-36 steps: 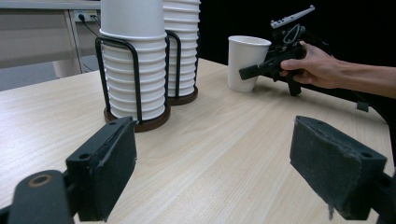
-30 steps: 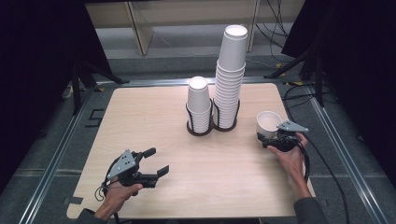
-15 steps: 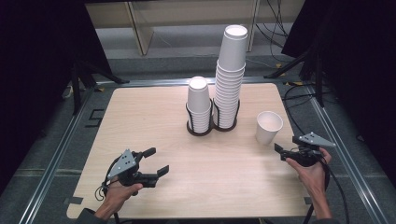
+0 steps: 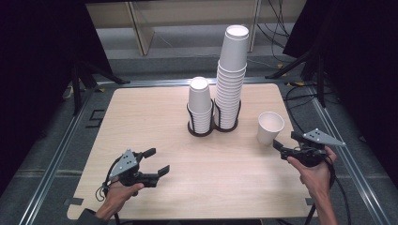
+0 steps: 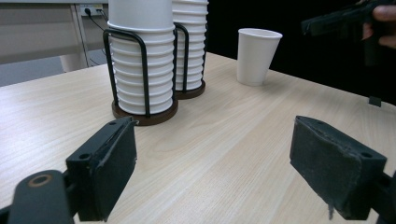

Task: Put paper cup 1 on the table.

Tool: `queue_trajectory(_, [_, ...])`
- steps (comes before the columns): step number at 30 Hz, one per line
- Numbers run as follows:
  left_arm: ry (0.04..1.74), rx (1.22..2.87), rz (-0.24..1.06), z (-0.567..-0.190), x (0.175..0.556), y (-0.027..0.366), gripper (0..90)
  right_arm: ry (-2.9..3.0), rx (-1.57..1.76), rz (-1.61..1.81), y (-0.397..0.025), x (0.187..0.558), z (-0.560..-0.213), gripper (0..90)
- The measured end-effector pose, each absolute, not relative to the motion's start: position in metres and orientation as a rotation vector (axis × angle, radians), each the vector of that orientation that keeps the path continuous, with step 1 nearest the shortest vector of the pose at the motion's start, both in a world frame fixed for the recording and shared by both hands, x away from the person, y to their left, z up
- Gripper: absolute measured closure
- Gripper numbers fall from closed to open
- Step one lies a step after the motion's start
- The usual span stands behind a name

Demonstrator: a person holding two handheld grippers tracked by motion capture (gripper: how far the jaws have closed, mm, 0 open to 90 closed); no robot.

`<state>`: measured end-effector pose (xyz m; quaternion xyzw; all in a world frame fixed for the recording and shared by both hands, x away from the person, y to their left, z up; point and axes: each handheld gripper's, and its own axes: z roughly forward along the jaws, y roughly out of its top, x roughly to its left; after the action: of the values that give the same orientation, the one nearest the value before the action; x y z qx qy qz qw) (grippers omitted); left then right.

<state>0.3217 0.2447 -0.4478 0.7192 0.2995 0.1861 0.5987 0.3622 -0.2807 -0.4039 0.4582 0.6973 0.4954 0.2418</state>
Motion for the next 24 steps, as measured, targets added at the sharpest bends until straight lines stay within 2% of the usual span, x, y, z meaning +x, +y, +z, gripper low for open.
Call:
queue_trajectory(10, [0.713, 1.687, 0.442, -0.449, 0.323, 0.246, 14.4, 1.966, 1.142, 1.411, -0.240, 0.368, -0.361, 17.7])
queue_trajectory(24, [0.735, 1.683, 0.439, -0.451, 0.325, 0.247, 14.5, 1.966, 1.064, 1.425, -0.205, 0.393, -0.335, 16.0])
